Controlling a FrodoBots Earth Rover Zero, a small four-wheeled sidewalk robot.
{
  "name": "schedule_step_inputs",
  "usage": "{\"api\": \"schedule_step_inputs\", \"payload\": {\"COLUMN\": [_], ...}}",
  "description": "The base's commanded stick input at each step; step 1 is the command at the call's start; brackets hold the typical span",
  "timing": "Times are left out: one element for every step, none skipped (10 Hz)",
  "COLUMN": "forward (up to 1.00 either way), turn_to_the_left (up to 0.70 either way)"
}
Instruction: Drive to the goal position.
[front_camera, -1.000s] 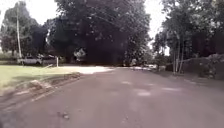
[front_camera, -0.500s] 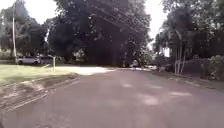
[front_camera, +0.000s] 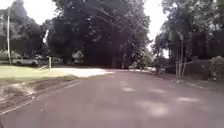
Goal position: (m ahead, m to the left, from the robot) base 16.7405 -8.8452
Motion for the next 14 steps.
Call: {"api": "schedule_step_inputs", "payload": {"forward": [0.7,0.7,0.7,0.7,0.7,0.7,0.7,0.7,0.7,0.7,0.7,0.7,0.7,0.7], "turn_to_the_left": [0.0,0.0,0.0,0.0,0.0,0.0,0.0,0.0,0.0,0.0,0.0,0.0,0.0,0.0]}}
